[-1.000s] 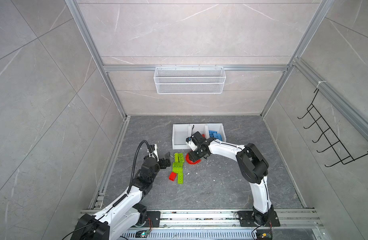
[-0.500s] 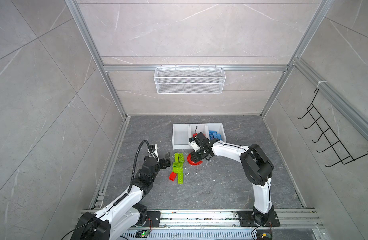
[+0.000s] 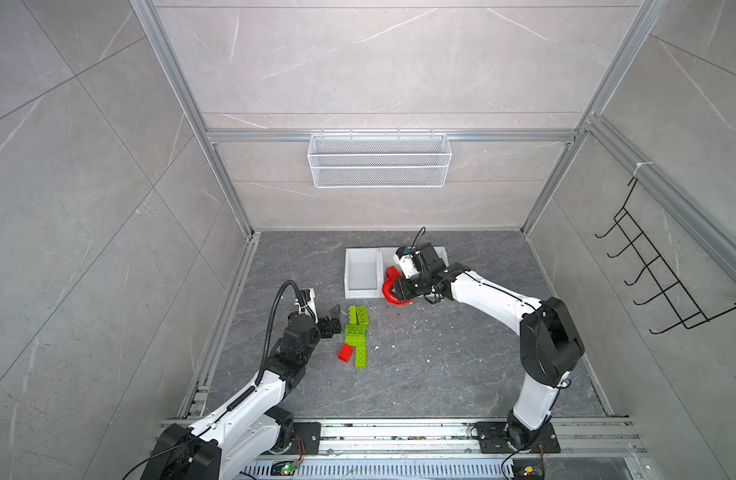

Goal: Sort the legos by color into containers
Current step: 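Lift the red arch piece over the middle compartment and release it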

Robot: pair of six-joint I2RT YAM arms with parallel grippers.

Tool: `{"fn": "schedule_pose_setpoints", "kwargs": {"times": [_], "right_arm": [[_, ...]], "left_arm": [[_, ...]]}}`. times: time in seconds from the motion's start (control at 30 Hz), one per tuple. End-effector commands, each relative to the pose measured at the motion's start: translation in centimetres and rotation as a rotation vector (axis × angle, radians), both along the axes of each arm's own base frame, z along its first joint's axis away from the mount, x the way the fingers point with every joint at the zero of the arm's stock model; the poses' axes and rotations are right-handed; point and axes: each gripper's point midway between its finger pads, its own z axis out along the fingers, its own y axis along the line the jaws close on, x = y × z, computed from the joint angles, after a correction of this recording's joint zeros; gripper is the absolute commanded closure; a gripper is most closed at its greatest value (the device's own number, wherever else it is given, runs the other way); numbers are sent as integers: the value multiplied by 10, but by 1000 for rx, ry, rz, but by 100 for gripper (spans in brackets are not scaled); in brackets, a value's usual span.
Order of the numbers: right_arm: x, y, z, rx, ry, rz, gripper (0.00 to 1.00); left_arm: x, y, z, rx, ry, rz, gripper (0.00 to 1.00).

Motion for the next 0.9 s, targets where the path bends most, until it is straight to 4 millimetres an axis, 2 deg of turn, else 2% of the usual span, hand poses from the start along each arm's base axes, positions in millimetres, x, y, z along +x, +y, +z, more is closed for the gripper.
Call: {"fn": "schedule_pose_setpoints", "kwargs": {"times": [0.0, 0.13, 0.33, 0.57, 0.87], "right_arm": [[20, 1, 16, 53, -20, -29, 57], [52, -8, 10, 65, -11, -74, 59], [84, -14, 0, 53, -16, -119, 59], [105, -19, -13, 30, 6, -154, 59], [118, -16, -35, 10, 37, -175, 56]], "left_arm": [[3, 3, 13, -12, -49, 17, 1], [2, 4, 16, -12, -57, 21, 1], [3, 5, 14, -5, -52, 27, 1], [2, 4, 17, -15, -57, 21, 1], [2, 5, 17, -10, -59, 25, 1]]}}
